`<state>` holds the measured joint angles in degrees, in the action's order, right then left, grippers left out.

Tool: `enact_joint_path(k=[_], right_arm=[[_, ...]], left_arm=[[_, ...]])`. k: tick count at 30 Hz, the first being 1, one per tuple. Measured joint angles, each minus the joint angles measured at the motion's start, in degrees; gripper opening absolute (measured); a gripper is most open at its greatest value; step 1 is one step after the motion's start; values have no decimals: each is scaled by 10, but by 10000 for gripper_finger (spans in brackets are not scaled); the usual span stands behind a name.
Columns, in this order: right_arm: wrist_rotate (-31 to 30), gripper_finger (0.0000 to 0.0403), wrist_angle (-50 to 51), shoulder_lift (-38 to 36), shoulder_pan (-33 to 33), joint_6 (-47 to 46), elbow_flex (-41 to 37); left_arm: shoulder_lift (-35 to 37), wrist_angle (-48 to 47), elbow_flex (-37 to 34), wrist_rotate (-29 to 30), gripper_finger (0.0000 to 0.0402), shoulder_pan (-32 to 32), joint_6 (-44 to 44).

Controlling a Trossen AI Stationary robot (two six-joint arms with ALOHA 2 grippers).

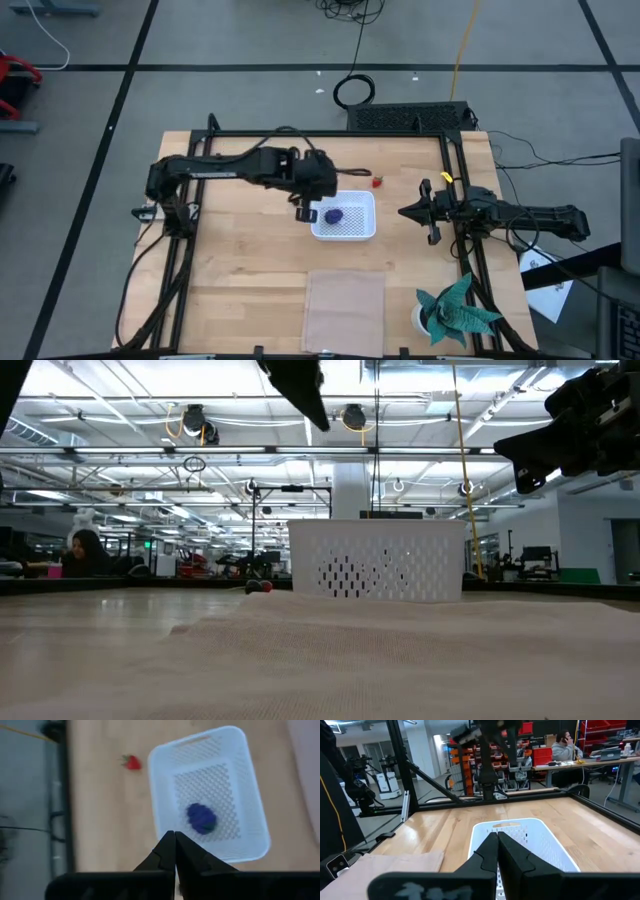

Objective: Pick and placing Produce into tupperware
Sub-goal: Put the red strawberry into the white basket

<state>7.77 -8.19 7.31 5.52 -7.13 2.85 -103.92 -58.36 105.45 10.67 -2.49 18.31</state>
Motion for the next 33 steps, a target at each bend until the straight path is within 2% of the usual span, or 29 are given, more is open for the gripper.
enact_joint_path(k=[3, 16, 22, 29, 33], right_arm=[[0, 0, 1, 1, 0, -1, 0], [0, 0, -1, 8, 0, -1, 0], [0, 0, -1, 8, 0, -6, 0], [0, 0, -1, 8, 0, -8, 0], [0, 0, 3, 8, 0, -12, 0]], left_arm=[[28, -19, 0, 28, 3, 11, -9], [151, -29, 1, 36, 2, -5, -20], [189, -60, 1, 67, 1, -15, -45], [230, -46, -3, 23, 1, -15, -74], [276, -31, -45, 14, 2, -11, -83]])
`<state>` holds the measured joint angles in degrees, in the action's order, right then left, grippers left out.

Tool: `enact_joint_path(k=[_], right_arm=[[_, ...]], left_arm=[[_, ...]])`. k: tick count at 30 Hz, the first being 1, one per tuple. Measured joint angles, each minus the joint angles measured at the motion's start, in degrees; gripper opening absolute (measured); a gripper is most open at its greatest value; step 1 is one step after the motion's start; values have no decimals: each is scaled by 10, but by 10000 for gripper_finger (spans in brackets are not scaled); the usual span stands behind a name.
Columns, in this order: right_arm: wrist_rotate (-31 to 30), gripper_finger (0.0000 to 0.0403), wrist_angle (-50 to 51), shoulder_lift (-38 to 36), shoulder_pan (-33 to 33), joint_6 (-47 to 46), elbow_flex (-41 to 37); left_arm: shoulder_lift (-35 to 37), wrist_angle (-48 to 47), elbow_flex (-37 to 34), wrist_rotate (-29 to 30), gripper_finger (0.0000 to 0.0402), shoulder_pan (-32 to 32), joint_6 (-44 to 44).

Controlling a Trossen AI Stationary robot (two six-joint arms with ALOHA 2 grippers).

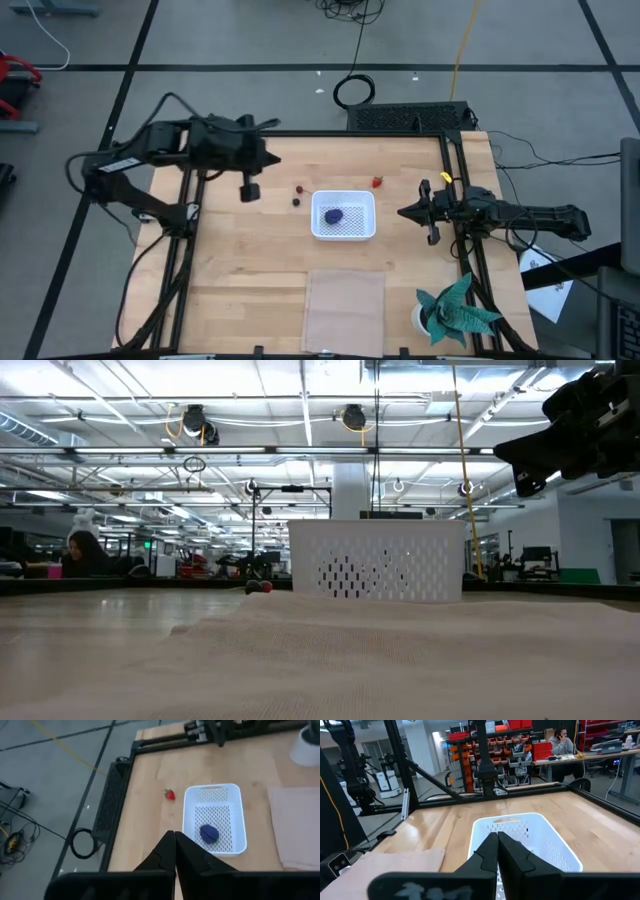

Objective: Pick and placing Produce into tupperware
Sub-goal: Put the red strawberry into the white basket

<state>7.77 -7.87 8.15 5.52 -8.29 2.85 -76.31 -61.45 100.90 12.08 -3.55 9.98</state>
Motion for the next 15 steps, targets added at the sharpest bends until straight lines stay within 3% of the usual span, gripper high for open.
enact_joint_path(k=[4, 11, 15], right_arm=[[0, 0, 0, 1, 0, 0, 0], [0, 0, -5, 1, 0, 0, 0], [0, 0, -4, 1, 0, 0, 0]], left_arm=[[81, 73, -101, -1, 2, -8, -33], [216, 240, -301, -82, 2, -8, -64], [272, 267, -387, -55, 1, -8, -128]])
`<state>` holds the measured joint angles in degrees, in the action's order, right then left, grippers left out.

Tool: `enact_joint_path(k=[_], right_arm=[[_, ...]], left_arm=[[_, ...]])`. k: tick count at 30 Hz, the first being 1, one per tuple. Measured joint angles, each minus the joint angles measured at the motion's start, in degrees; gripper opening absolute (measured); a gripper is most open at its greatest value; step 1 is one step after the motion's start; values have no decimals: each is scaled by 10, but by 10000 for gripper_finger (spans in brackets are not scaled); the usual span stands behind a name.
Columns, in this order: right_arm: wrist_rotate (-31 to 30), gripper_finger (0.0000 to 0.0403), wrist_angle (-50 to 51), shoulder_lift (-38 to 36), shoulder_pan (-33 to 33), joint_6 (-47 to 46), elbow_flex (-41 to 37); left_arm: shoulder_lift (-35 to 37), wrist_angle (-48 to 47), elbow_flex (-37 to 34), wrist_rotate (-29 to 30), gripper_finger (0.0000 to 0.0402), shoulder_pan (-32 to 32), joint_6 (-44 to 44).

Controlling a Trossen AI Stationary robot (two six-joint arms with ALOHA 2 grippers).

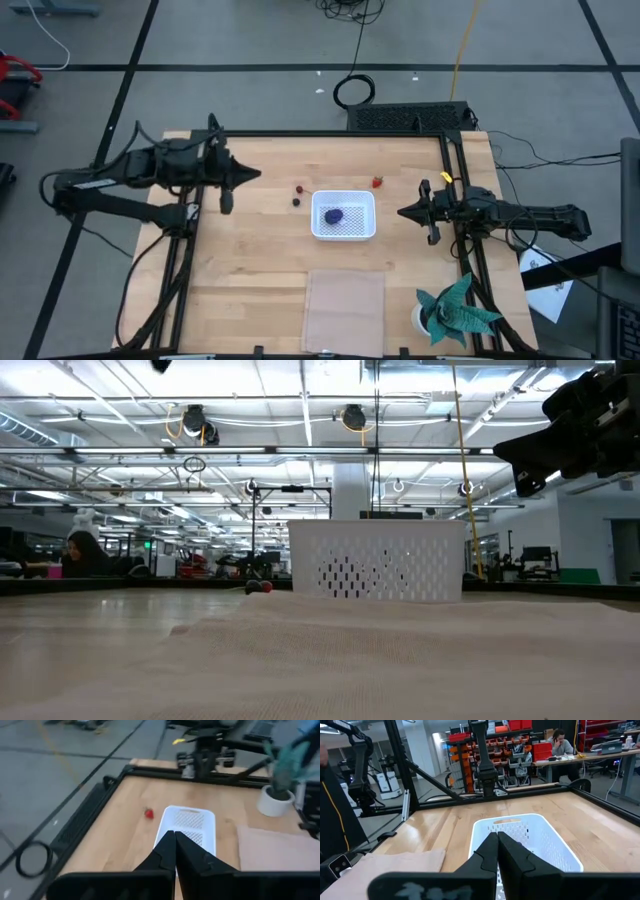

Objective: Pick and placing Produce into tupperware
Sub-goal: Put the red strawberry into the white basket

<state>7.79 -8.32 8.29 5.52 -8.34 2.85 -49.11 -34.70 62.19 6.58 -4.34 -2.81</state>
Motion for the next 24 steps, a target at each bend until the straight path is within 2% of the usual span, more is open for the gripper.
enact_joint_path(k=[4, 8, 12, 16, 20, 24], right_arm=[[0, 0, 0, 0, 0, 0, 0], [0, 0, 0, 0, 0, 0, 0], [0, 0, 0, 0, 0, 0, 0], [0, 0, 0, 0, 0, 0, 0], [0, 0, 0, 0, 0, -2, 0], [0, 0, 0, 0, 0, -2, 0]], left_arm=[[50, 123, -108, 18, 1, 14, -27], [79, 205, -198, -39, 1, 20, -2], [95, 273, -262, -57, 1, 20, 8], [118, 319, -304, -66, 1, 23, 39], [160, 321, -320, -34, 1, 24, 42], [219, 314, -341, -31, 1, 25, 50]])
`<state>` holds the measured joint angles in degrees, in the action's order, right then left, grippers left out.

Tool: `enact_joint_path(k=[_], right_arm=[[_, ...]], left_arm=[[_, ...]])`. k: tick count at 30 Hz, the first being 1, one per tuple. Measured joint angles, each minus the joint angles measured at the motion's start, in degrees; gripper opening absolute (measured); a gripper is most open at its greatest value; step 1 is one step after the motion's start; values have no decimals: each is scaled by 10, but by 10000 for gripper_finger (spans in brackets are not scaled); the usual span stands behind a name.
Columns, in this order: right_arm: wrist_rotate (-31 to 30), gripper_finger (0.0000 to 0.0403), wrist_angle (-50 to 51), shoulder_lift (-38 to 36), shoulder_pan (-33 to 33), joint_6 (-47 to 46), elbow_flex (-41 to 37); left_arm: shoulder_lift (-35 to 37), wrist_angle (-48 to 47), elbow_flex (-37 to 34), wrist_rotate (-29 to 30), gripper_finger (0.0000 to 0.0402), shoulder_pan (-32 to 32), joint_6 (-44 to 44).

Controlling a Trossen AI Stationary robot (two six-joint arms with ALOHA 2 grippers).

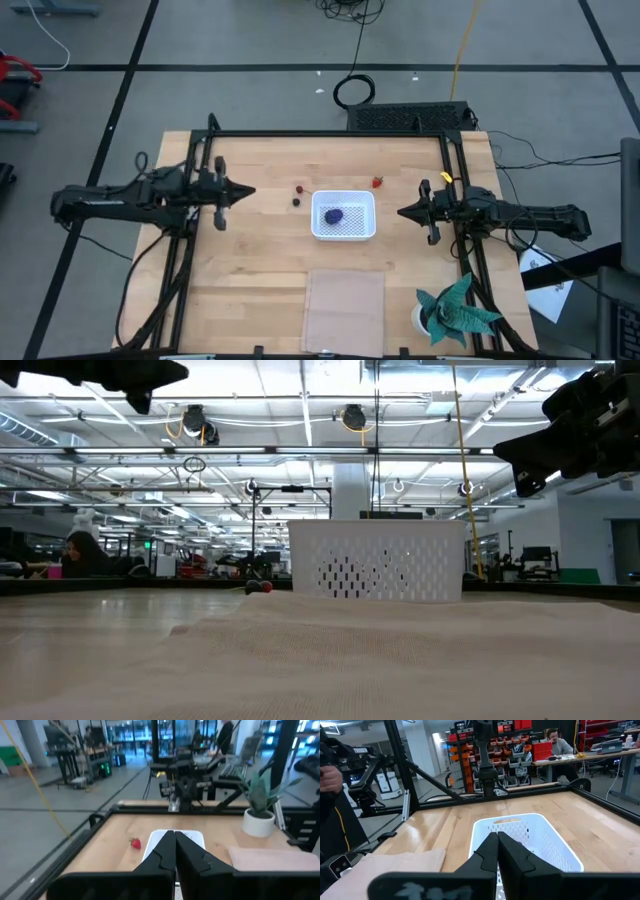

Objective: Pick and placing Produce into tupperware
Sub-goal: Put the red strawberry into the white basket

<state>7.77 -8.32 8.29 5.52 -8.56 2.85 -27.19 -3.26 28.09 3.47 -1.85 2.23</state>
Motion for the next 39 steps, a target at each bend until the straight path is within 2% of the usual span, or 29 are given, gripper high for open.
enact_joint_path(k=[7, 12, 18, 32, 39], right_arm=[[0, 0, 0, 0, 0, 2, 0], [0, 0, 0, 0, 0, 2, 0], [0, 0, 0, 0, 0, 4, 0], [0, 0, 11, 1, 0, 21, 0], [-15, 0, -17, 35, 0, 23, 0]], left_arm=[[51, -12, -55, -53, 0, 1, 18], [71, -12, -99, -23, 0, -2, 33], [104, 9, -130, -81, 0, -2, 50], [112, 1, -148, -75, 4, -2, 56], [111, -17, -148, -59, 18, -2, 59]])
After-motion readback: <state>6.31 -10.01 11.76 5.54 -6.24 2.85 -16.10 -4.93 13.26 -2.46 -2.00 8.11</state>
